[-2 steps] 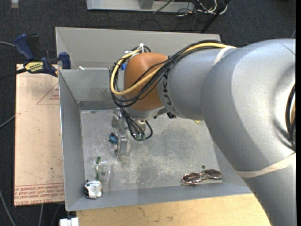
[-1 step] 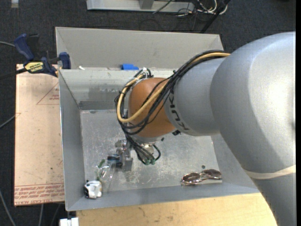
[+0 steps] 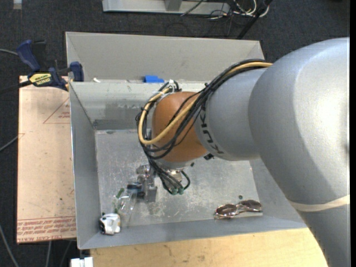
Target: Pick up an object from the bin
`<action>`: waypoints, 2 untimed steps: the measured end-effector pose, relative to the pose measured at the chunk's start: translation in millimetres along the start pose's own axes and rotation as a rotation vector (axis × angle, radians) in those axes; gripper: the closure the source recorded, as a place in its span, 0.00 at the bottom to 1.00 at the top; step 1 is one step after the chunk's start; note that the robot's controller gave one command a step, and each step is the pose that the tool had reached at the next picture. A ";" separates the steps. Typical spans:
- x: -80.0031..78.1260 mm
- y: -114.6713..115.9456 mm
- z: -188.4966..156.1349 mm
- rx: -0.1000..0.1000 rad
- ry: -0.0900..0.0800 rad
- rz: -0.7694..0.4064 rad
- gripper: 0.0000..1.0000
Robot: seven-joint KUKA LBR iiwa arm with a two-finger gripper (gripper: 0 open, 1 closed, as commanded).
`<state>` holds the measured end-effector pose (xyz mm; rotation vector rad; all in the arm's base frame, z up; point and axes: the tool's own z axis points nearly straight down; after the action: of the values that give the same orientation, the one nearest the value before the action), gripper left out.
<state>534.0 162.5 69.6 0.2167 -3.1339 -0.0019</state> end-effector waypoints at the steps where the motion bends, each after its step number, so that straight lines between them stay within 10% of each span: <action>1: -45.8 -8.8 -0.5 0.000 -0.002 0.003 1.00; 2: -89.5 -7.5 -1.0 0.000 -0.005 0.009 1.00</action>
Offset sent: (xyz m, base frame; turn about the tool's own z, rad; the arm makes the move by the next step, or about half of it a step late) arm 0.0900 0.0053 0.0004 0.0085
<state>623.7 167.4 70.6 0.2027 -3.1396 -0.0020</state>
